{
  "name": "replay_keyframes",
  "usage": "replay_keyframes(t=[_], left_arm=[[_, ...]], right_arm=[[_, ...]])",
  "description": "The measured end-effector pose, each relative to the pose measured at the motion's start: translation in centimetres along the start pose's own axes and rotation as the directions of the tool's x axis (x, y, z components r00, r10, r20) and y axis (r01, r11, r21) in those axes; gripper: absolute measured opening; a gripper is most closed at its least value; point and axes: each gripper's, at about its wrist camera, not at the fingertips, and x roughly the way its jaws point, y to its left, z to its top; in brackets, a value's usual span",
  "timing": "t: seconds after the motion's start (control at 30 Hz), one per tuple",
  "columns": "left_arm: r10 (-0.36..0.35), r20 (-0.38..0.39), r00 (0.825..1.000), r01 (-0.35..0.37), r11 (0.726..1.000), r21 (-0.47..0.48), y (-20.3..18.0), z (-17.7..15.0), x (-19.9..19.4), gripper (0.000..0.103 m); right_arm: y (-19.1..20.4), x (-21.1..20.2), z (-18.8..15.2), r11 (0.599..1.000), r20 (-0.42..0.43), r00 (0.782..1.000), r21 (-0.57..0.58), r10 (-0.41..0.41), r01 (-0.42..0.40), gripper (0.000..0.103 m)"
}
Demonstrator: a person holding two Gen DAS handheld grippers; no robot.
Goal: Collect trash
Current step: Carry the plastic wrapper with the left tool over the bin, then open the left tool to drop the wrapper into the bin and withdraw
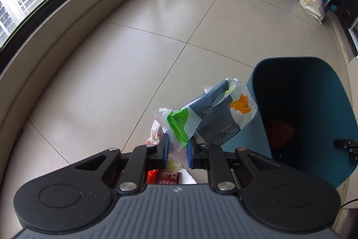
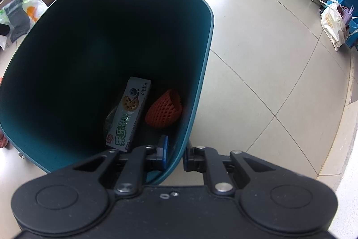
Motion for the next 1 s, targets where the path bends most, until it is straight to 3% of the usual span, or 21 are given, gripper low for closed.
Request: replay_keyframes(t=[0.17,0.23,0.4,0.57,0.67,1.0], left_arm=[[0.0,0.056,0.998,-0.003,0.998,0.059,-3.4,0.9,-3.9,0.015],[0.035,0.098,0.995,-0.042,0.996,0.074,-4.6,1.2,-4.8,0.015],[-0.024,0.086,0.996,0.013,0.992,0.127,-8.2,1.8,-4.8,0.015],[-0.061,-0.024,0.998,0.064,0.979,0.194,-13.3,1.4,-1.0,0.015],[-0.038,-0.084,0.996,0.056,0.971,0.232,-15.6,0.7,1.7,0.015],[-0.005,-0.259,0.966,0.082,0.953,0.291,-20.0,-0.8,9.8,0.015]], right_arm=[[0.1,0.0,0.1,1.0,-0.001,1.0,0.005,0.001,-0.001,0.012],[0.1,0.0,0.1,1.0,-0.001,1.0,0.004,0.001,-0.001,0.012],[-0.1,-0.1,0.0,1.0,0.004,1.0,0.003,0.007,-0.007,0.012],[-0.4,-0.3,0.0,1.0,0.008,1.0,0.008,0.014,-0.014,0.012],[-0.5,-0.3,-0.1,1.0,0.01,1.0,0.007,0.016,-0.016,0.012],[-0.9,-0.5,-0.3,0.999,0.018,0.999,0.011,0.031,-0.031,0.013]])
